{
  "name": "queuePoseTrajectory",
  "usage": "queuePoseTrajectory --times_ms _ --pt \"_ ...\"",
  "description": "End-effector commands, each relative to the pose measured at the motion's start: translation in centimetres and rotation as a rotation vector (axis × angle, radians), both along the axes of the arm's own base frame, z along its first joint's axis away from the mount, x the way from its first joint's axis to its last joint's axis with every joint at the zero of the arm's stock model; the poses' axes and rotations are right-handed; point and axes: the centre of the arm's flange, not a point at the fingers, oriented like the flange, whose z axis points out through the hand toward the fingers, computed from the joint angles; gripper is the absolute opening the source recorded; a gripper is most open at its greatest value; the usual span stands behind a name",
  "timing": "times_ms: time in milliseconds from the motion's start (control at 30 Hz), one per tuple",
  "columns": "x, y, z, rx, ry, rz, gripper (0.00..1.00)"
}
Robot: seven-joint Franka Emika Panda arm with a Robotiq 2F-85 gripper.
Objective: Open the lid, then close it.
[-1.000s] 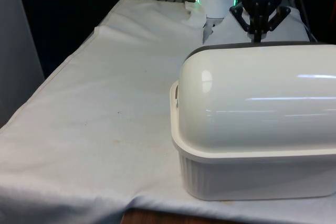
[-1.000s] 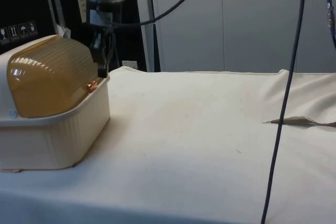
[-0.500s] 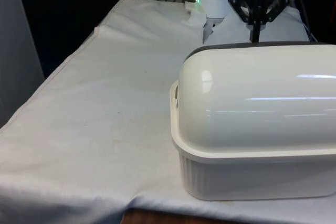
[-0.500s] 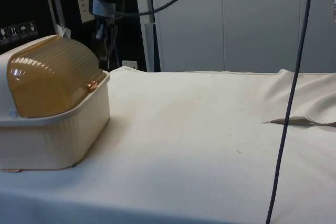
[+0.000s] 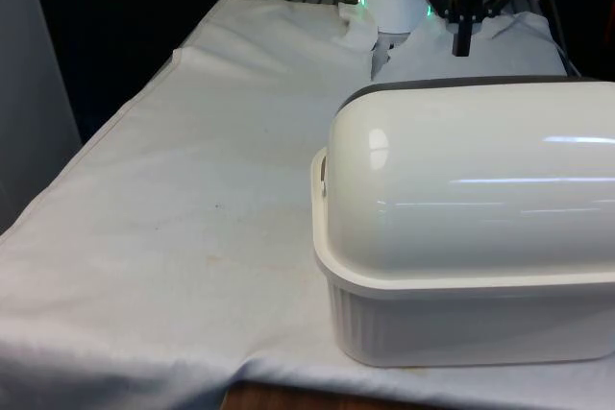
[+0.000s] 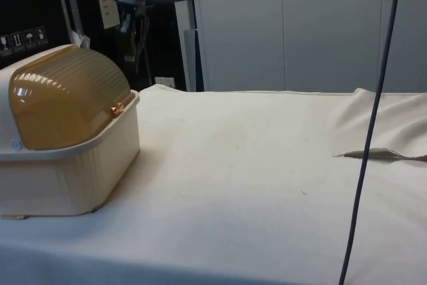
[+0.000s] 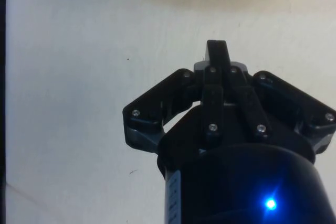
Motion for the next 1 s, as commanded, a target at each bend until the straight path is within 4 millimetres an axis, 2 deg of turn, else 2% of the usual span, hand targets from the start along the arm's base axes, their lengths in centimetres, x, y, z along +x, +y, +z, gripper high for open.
queuePoseTrajectory --times_ms 0,500,533,733,767,833,967 --pt "0.04 0.06 -0.12 0.002 0.001 0.000 0.00" --pt "0.01 0.00 -0.12 0.000 0.002 -0.001 0.00" --pt "0.01 0.00 -0.12 0.000 0.002 0.000 0.03" --pt "0.01 0.00 -0.12 0.000 0.002 0.000 0.30" --pt "0.01 0.00 -0.12 0.000 0.002 0.000 0.30" --pt "0.01 0.00 -0.12 0.000 0.002 0.000 0.47" --pt "0.01 0.00 -0.12 0.000 0.002 0.000 0.65"
